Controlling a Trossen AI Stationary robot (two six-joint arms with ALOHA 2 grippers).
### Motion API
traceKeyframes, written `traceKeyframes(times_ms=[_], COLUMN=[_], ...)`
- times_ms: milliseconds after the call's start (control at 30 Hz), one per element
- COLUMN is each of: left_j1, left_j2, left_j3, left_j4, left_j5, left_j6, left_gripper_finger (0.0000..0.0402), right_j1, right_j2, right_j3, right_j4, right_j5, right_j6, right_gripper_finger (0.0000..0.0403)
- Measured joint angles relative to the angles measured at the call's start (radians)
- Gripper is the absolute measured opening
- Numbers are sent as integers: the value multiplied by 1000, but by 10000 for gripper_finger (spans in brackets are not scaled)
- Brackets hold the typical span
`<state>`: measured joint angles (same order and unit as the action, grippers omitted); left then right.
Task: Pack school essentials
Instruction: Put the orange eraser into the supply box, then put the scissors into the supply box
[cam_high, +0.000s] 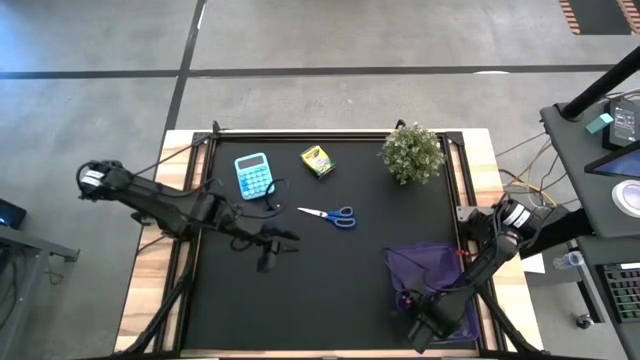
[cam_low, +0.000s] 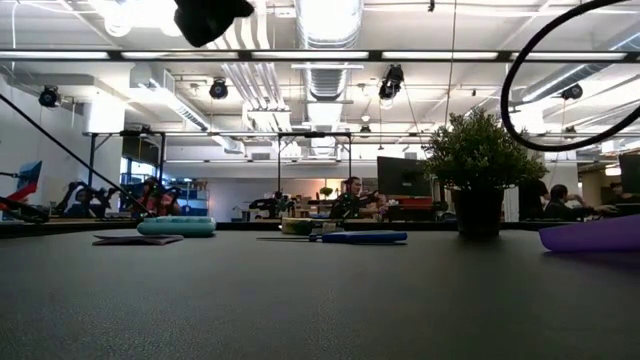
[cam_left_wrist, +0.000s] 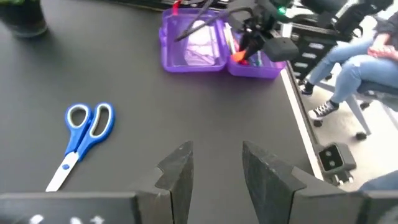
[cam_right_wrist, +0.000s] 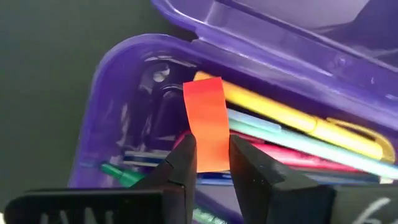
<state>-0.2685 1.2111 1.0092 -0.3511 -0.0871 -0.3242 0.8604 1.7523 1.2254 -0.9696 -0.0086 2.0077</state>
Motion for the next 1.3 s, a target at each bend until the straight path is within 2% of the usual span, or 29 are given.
traceKeyframes(times_ms=[233,333,433,600,733,967,1133,1300], left_j1=[56,82,112,167,197,226,226,226], left_j2=[22,30,38,58,68,68,64,64], left_j3=[0,-1,-1,-2,-2,-2,-2,-2], left_j4=[-82,-163,-245,-304,-306,-384,-482,-535], left_j5=[0,0,2,19,98,122,123,123], left_j6=[-64,-88,-83,-37,46,112,131,175], left_gripper_finger=[118,118,118,118,118,118,118,118], right_j1=[0,0,-1,-47,-178,-523,-743,-875], right_j2=[-24,-67,-128,-238,-296,-294,-276,-232], right_j3=[1,15,25,19,13,10,9,9], right_j4=[1,2,-2,-63,-121,-21,116,246], right_j5=[-21,-66,-65,96,197,225,121,1], right_j6=[-57,-73,-88,-100,-224,-729,-965,-1094], right_gripper_finger=[145,175,195,202,201,201,201,205])
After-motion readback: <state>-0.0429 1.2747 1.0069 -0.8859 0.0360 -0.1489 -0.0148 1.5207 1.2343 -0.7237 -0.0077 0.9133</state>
